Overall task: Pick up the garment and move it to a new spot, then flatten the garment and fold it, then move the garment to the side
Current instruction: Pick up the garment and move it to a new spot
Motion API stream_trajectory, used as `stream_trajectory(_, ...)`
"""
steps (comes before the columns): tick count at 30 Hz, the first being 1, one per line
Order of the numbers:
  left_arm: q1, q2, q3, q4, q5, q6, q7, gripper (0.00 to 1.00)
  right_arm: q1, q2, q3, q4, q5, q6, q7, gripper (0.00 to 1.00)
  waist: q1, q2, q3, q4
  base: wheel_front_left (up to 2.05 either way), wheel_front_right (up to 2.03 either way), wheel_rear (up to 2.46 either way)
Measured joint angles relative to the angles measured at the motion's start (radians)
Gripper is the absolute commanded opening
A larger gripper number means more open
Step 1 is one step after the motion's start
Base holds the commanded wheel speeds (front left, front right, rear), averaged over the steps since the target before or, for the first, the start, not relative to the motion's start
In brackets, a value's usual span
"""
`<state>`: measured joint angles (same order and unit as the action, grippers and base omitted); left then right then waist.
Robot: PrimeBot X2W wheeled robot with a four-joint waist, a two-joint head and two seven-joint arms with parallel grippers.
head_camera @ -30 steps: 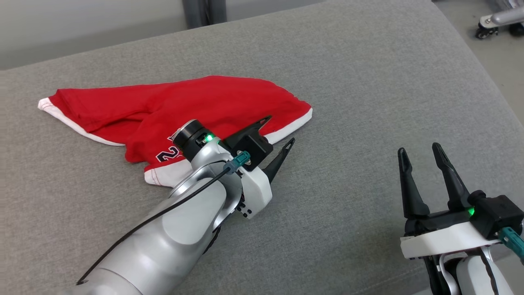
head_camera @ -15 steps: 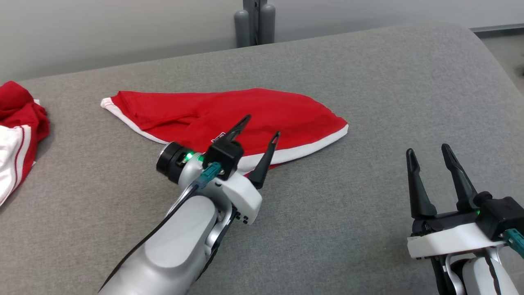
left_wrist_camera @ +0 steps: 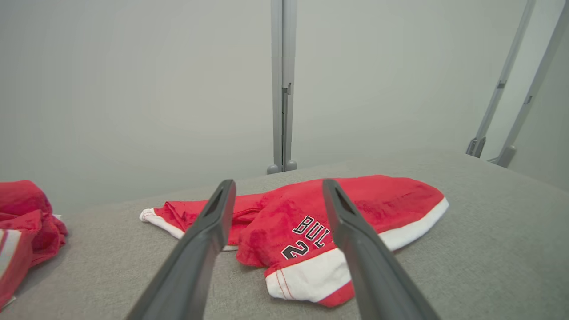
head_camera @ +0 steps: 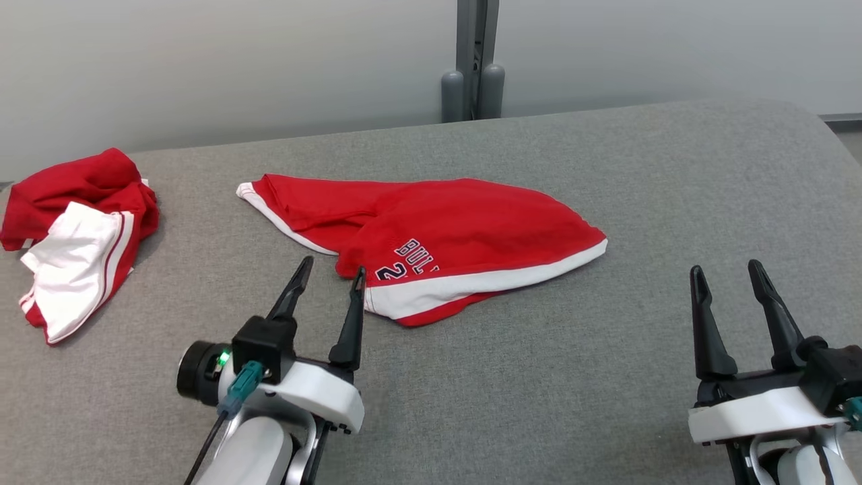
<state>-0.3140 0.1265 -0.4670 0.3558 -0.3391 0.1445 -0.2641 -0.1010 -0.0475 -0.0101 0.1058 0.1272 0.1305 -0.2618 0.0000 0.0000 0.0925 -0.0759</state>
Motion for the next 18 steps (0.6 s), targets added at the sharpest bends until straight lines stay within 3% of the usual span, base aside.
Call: stream_trajectory(18,0.273,-0.048,0.224,-0.123,0.116,-0.048,0.0,1.0,0.066,0.0,-0.003,0.008,0.025,0.0,0.0,1.0,0.0,0.0,-0.066,0.026,0.0,0.0,0.0)
